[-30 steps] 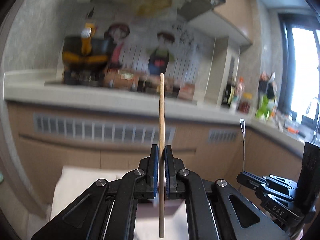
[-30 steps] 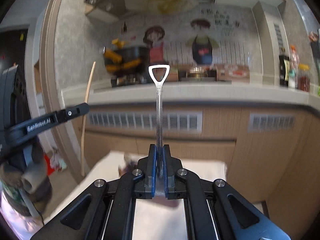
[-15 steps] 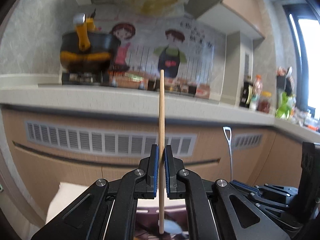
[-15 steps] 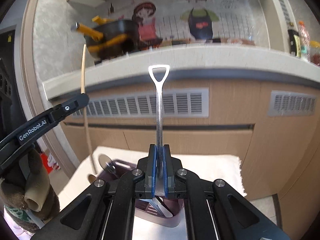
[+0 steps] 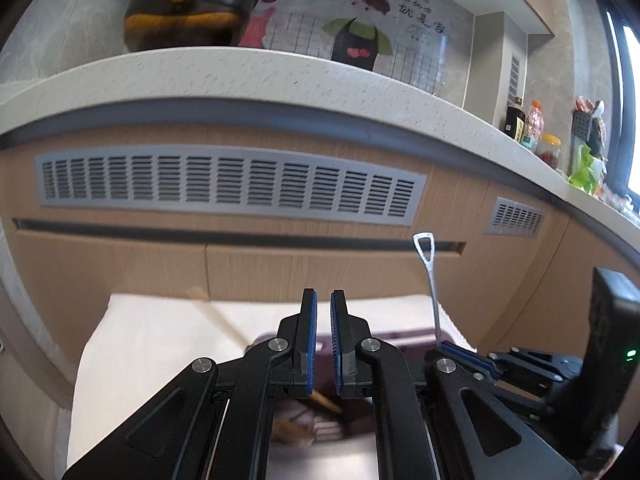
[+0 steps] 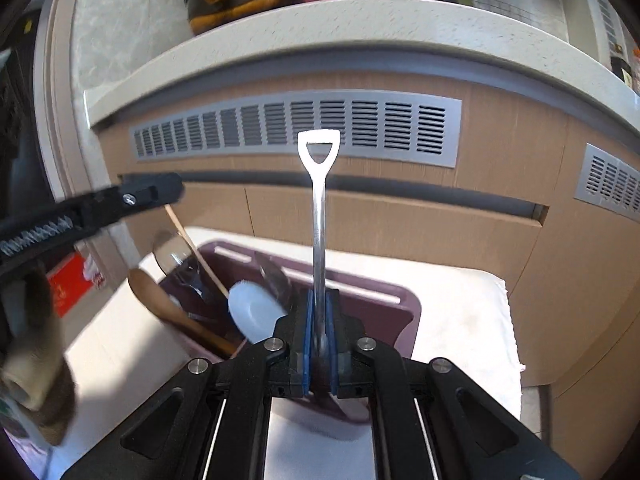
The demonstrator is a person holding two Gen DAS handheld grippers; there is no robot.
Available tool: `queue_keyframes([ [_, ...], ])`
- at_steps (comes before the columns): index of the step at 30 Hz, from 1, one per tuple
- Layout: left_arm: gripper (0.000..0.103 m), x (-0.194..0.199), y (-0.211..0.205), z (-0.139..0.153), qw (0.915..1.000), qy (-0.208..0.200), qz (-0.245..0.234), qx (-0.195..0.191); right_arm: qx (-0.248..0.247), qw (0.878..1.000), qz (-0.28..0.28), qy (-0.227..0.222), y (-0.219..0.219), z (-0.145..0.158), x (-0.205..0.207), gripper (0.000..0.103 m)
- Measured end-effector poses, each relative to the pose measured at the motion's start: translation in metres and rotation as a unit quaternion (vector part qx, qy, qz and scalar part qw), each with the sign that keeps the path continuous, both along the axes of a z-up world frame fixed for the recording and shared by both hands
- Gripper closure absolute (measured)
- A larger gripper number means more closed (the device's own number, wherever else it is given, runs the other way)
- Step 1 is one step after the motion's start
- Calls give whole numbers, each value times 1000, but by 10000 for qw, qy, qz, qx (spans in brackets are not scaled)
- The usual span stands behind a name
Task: Organize utensils
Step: 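Raise the shovel spoon and chopstick over the caddy and release both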
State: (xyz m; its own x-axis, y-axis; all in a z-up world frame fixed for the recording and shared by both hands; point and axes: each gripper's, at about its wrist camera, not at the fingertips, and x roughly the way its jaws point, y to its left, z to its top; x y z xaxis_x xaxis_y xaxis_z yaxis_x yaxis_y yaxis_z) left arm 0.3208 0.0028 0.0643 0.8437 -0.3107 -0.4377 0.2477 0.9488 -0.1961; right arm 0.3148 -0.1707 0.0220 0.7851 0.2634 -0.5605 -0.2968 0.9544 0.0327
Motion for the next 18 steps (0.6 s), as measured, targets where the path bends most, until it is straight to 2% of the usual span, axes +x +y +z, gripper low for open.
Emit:
queue_keyframes([
  [3, 91, -10, 10, -3, 9996, 220, 93, 115, -28, 10000, -13, -5, 0, 2, -9, 80],
  [9, 68, -38, 41, -24, 9965, 641, 398, 366, -126, 9999, -38, -8, 4, 9, -46, 60],
  [11, 64, -49, 53, -36, 9944, 844, 467, 425, -214, 9998, 39, 24, 11, 7, -59, 60],
  [13, 54, -60, 62, -51, 9913, 1098, 521, 506, -370, 9991, 158, 141, 22, 0, -71, 60],
  [18, 48, -87, 77, -83, 9840, 1577, 538, 631, -647, 9945, 419, 712, 45, -28, -84, 60],
])
